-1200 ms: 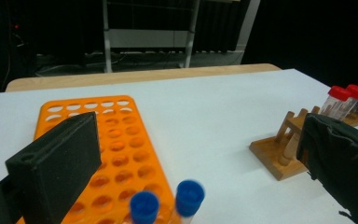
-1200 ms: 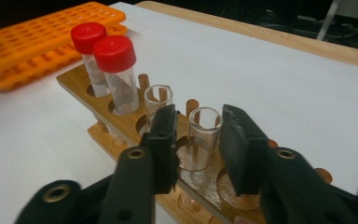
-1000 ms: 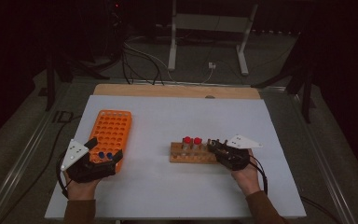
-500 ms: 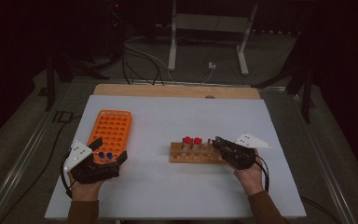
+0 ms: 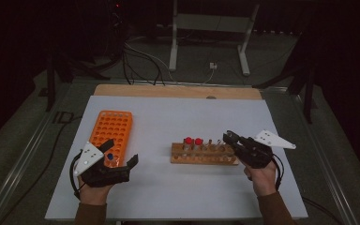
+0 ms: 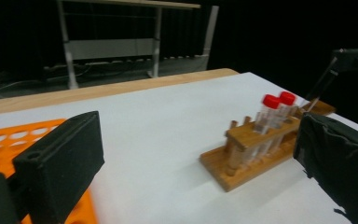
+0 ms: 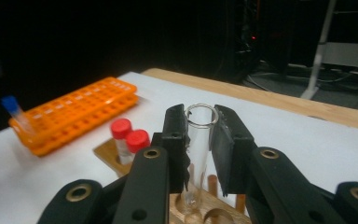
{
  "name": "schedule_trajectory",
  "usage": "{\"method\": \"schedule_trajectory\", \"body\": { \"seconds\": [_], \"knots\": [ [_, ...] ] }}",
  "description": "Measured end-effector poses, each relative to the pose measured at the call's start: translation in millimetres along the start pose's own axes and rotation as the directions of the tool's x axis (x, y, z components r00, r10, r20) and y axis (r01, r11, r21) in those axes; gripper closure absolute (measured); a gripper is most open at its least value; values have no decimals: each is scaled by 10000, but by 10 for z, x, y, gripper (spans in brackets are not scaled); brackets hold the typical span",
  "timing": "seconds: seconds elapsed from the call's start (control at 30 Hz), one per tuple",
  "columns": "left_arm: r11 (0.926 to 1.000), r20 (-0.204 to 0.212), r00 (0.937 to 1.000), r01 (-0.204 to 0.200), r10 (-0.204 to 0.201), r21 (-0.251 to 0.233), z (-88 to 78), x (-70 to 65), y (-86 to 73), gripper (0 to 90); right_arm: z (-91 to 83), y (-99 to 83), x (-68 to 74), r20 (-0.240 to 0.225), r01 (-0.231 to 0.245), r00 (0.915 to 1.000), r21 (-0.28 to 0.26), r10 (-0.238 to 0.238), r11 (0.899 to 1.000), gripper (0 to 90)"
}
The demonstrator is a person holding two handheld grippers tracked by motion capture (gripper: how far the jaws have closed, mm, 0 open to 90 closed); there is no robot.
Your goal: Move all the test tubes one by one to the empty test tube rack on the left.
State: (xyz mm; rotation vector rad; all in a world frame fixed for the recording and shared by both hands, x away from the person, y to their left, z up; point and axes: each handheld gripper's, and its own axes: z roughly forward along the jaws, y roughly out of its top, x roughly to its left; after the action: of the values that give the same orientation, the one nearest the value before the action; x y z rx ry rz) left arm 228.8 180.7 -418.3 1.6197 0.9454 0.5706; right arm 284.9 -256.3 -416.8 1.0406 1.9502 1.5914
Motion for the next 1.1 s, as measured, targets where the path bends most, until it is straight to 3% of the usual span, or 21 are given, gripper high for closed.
{"method": "schedule_trajectory", "body": {
  "seconds": [0.13,0.37,0.57,0.7,0.83,0.93,1.1],
  "knots": [
    [9996,437,9987,-269,264,109,120,-162,10,40,-38,54,60,-413,-87,9991,-6,87,10000,760],
    [9965,1221,9902,-726,672,408,425,-442,2,74,77,53,314,-1201,495,9918,458,-437,9977,758],
    [9906,1948,9746,-1239,1106,575,616,-671,1,103,186,16,540,-1782,961,9806,732,-818,9927,757],
    [9870,2417,9623,-1450,1245,688,715,-782,-29,119,234,-9,645,-2114,1092,9734,912,-879,9898,756],
    [9806,2646,9548,-1675,1355,1023,796,-873,-80,170,282,-48,708,-2445,1060,9666,1075,-770,9885,756],
    [9761,2910,9466,-1807,1392,1208,842,-917,-126,249,311,-68,759,-2678,1084,9606,1175,-736,9871,756],
    [9720,3456,9276,-1966,1420,1283,873,-945,-169,528,349,-102,821,-2950,1249,9520,1308,-816,9835,757]
  ]
}}
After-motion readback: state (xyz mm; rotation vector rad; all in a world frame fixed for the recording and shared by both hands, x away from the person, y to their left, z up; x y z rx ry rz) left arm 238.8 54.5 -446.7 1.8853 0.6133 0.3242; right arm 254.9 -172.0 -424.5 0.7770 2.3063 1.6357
